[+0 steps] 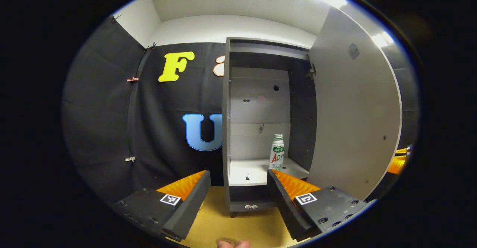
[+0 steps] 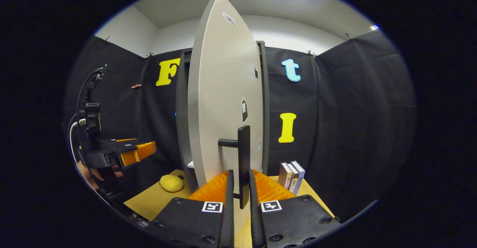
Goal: Open the cabinet door with the right hand, grasp the bottle in the cabinet with the left hand and place it on the coaster, then close the cabinet door with the right hand.
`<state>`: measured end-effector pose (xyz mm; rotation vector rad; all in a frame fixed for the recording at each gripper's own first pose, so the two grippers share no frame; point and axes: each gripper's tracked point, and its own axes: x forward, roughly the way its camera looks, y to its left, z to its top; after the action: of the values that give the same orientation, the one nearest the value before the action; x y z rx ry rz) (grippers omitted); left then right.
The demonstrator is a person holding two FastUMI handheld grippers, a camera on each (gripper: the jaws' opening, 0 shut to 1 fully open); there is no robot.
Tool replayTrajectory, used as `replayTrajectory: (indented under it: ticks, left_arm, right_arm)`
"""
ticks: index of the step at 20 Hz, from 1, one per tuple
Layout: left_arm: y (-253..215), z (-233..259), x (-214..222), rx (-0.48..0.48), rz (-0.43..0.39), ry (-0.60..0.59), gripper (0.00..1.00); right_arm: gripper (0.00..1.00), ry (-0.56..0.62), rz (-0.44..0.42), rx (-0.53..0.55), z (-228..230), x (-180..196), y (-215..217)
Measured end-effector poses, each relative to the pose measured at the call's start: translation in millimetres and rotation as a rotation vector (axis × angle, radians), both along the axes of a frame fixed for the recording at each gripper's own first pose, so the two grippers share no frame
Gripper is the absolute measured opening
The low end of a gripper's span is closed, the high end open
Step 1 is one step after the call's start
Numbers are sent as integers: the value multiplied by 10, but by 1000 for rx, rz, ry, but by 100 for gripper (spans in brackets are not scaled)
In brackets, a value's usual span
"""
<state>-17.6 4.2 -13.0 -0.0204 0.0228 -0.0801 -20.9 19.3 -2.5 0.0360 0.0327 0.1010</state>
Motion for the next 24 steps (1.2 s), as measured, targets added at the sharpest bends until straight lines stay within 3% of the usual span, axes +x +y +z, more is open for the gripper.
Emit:
replayTrajectory:
  ticks: [14,18,20,22,23,24]
  left_arm:
    - [-269,-27,150,1,-58,7,96]
    - [-482,-14,302,-3,-102,-6,95]
    - [-619,-22,423,0,-127,-8,94]
    - [-787,-12,576,3,-152,-12,94]
    - [-867,-37,654,7,-162,-10,94]
    - [-926,-40,725,7,-169,-9,94]
  right_arm:
    - [17,-49,-153,-8,160,-177,-539]
    - [19,-68,-239,3,252,-319,-772]
    - [21,-65,-238,29,267,-404,-779]
    - [33,-61,-207,36,244,-438,-710]
    - [24,-61,-194,23,226,-446,-649]
    - [24,-59,-180,9,199,-455,-585]
